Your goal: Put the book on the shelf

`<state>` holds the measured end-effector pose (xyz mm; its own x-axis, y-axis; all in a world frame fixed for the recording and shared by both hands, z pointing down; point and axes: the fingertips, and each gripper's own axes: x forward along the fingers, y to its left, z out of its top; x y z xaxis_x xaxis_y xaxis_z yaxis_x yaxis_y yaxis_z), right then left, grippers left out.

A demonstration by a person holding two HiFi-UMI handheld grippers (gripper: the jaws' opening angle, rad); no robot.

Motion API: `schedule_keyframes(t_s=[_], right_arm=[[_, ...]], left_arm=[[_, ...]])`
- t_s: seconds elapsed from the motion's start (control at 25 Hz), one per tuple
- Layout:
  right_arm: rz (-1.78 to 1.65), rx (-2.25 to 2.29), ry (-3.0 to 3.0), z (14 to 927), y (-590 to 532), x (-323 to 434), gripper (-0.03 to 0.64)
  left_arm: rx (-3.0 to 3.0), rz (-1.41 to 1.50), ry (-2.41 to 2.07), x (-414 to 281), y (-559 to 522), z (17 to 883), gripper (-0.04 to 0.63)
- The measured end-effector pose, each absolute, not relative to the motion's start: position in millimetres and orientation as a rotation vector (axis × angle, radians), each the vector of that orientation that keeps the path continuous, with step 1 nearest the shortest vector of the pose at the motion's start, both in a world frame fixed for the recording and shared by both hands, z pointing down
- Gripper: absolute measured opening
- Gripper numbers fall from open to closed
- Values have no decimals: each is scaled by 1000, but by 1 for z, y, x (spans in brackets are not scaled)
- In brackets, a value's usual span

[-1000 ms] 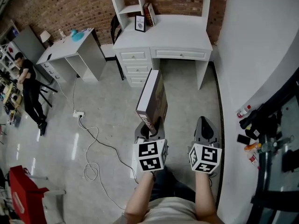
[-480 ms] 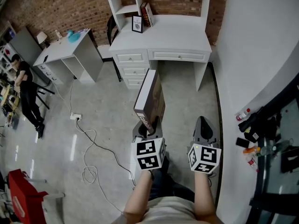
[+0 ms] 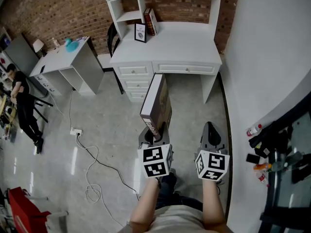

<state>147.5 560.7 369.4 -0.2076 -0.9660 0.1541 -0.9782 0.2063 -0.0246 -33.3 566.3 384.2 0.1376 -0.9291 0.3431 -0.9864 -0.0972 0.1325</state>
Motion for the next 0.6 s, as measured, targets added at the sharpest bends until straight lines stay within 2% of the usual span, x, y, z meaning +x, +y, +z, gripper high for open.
schedule_keyframes(t_s=[0.6], right_arm=[[158, 1922, -2344, 371, 464, 97, 17]], left_arm=[[2110, 242, -1832, -81, 466, 388, 149]])
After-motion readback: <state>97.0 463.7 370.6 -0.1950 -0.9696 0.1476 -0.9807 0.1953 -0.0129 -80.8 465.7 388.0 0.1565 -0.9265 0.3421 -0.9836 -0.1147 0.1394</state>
